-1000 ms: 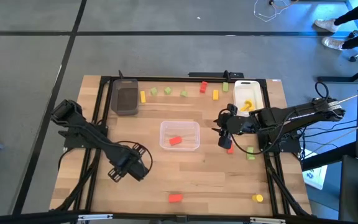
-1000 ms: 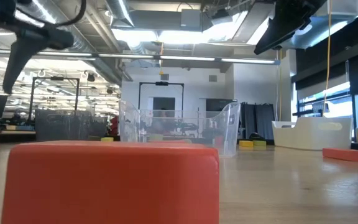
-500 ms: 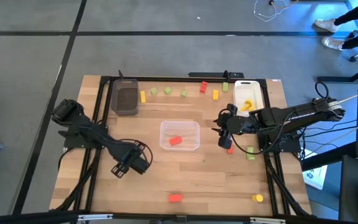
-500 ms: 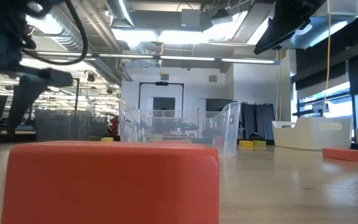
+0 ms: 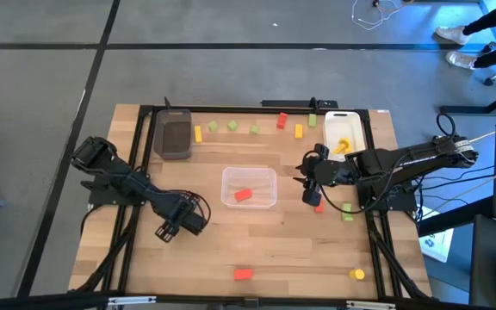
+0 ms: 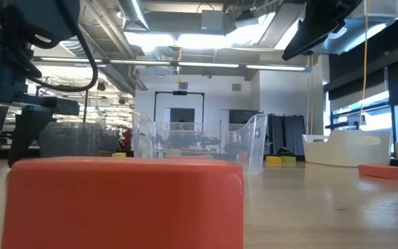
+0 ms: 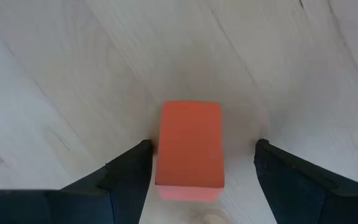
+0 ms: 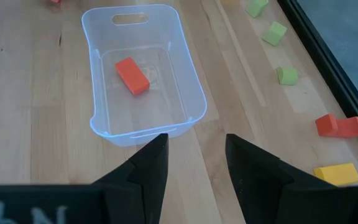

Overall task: Sort & place blocks by color
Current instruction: Put the orange block into the transparent bin

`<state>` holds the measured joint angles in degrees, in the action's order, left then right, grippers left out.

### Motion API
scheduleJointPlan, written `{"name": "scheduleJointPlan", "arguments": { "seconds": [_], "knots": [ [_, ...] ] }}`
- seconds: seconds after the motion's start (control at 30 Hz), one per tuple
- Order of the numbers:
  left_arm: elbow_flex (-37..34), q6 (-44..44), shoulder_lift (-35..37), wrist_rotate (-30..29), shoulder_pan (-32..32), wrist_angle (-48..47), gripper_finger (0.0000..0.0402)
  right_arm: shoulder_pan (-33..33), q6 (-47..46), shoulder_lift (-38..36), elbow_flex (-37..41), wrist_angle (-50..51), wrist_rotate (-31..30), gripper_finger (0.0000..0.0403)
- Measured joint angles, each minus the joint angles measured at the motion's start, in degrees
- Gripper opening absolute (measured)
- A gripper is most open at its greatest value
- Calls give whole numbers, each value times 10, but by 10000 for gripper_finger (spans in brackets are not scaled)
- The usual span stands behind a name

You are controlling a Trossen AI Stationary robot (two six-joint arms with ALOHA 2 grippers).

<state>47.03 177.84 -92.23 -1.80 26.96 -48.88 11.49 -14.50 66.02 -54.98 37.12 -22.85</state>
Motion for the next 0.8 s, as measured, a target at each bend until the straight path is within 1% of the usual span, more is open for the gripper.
{"name": "scheduleJointPlan", "arguments": {
  "seconds": [0.6,0.7,0.8],
  "knots": [
    [0,1,0,-4,0,1,265,0,0,0,0,0,0,161],
    [0,5,0,-2,-4,1,261,0,0,0,0,0,0,161],
    [0,-10,0,4,-5,1,252,0,0,0,0,0,0,161]
  ]
}}
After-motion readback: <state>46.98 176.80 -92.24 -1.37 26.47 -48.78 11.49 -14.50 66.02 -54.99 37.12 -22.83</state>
